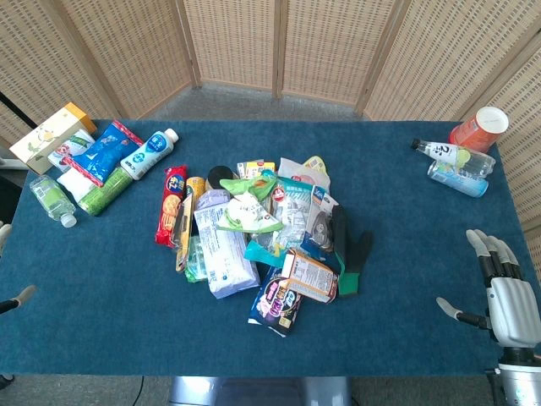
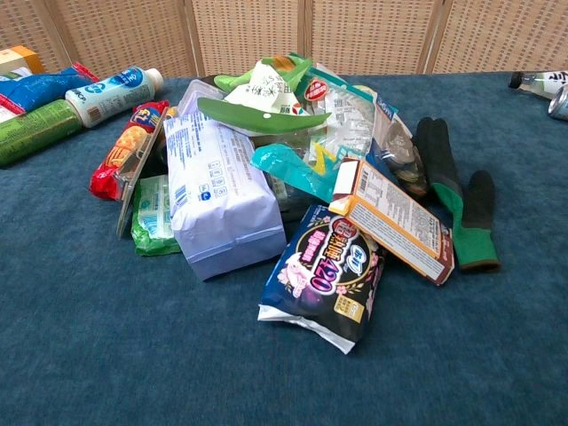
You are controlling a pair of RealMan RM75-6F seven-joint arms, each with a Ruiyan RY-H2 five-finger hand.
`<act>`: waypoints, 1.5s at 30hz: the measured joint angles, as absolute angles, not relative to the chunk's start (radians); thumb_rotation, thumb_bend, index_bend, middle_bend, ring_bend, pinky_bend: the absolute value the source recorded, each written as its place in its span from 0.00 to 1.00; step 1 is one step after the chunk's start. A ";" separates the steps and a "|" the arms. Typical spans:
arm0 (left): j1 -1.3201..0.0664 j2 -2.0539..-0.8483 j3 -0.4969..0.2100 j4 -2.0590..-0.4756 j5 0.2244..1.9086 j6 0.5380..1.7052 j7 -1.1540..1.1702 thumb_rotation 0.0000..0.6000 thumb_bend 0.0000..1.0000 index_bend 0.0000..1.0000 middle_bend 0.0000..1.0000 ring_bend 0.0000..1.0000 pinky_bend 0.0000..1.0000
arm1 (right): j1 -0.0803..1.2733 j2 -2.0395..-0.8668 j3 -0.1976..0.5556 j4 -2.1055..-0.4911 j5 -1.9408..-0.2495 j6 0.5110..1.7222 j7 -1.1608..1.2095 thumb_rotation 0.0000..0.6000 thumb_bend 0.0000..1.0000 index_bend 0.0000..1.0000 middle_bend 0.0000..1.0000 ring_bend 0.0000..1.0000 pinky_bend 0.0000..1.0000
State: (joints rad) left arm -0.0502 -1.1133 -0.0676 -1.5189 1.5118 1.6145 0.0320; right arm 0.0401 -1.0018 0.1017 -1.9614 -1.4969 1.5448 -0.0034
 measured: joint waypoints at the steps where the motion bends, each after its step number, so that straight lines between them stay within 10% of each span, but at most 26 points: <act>1: -0.050 -1.114 -0.068 -1.518 1.512 1.613 0.033 1.00 0.00 0.00 0.00 0.00 0.00 | 0.040 -1.002 0.102 -1.961 -1.497 1.545 -0.004 1.00 0.00 0.00 0.00 0.00 0.00; 14: -0.101 -1.119 -0.067 -1.451 1.538 1.541 0.055 1.00 0.00 0.00 0.00 0.00 0.00 | 0.041 -1.004 0.105 -1.959 -1.488 1.545 -0.009 1.00 0.00 0.00 0.00 0.00 0.00; 45: -0.715 -1.389 -0.109 -1.100 1.573 0.830 0.457 1.00 0.00 0.00 0.00 0.00 0.00 | 0.026 -0.975 0.121 -1.962 -1.487 1.579 0.043 1.00 0.00 0.00 0.00 0.00 0.00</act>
State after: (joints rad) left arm -0.7147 -1.3895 -0.1092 -1.0995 1.5729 0.8304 0.4566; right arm 0.0265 -0.9747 0.1211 -1.9625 -1.4873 1.5791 0.0434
